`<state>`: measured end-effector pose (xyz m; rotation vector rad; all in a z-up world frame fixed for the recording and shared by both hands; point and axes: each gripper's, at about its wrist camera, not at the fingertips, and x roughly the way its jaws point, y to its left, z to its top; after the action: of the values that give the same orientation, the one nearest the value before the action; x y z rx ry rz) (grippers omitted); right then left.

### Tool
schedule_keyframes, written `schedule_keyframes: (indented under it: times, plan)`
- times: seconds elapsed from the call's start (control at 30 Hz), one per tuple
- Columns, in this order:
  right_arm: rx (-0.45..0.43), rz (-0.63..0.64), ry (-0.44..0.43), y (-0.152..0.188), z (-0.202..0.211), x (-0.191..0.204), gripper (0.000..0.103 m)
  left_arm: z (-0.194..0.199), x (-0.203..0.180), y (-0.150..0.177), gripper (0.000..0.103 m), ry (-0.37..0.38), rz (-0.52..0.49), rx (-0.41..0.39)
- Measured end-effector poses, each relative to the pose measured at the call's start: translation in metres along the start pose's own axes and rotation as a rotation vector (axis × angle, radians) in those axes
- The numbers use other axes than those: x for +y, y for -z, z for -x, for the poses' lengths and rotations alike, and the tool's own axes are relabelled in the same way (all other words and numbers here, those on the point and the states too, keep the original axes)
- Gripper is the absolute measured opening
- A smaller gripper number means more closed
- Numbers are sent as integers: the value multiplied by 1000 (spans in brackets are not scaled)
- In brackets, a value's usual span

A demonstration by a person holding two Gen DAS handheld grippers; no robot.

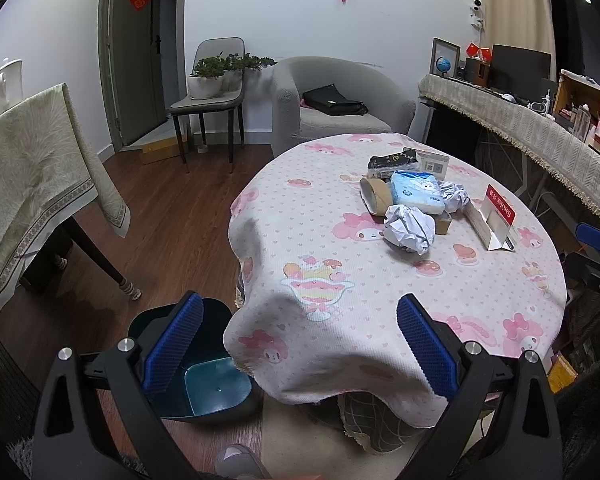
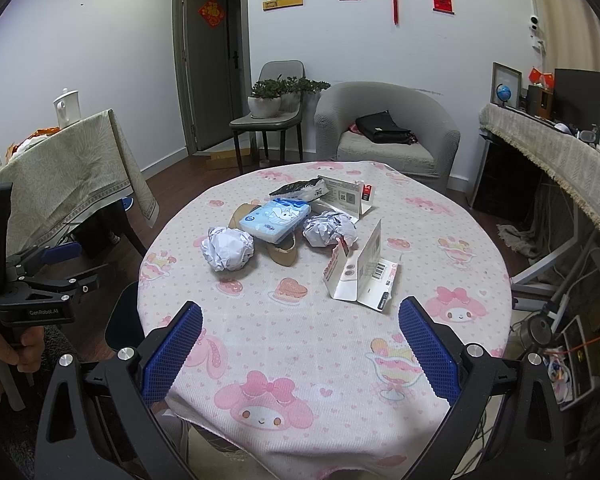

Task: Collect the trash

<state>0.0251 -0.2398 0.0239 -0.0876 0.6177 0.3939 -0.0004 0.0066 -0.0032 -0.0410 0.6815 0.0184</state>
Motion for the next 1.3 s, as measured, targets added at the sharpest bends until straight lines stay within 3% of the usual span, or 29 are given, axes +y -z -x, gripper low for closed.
schedule_keyframes:
  times: [0.27,0.53,0.7,0.83,0.93,1.2,1.3]
  plan:
    - [3,-2,-3,0,0,1,100,0,2,-1,99,4,3,1]
    - [15,-55,-5,1,-3,-9,100,1,4,-5,99,81,26,-3]
    - [26,-118,25,5,-17,-30,96,1,-6,-14,98,94,-43,-55]
    - [7,-134,30,2,-21,-37,93,-8,-10,-25,94,156,-60,-37]
    - [10,-159,14,-1,-28,-44,89,-17,-22,-32,87,160,-121,-22]
    - [45,-201,-23,-4,-50,-52,79,-49,-43,-44,83,248,-225,26]
    - [57,-218,-33,-5,-59,-56,77,-67,-51,-49,75,289,-256,50]
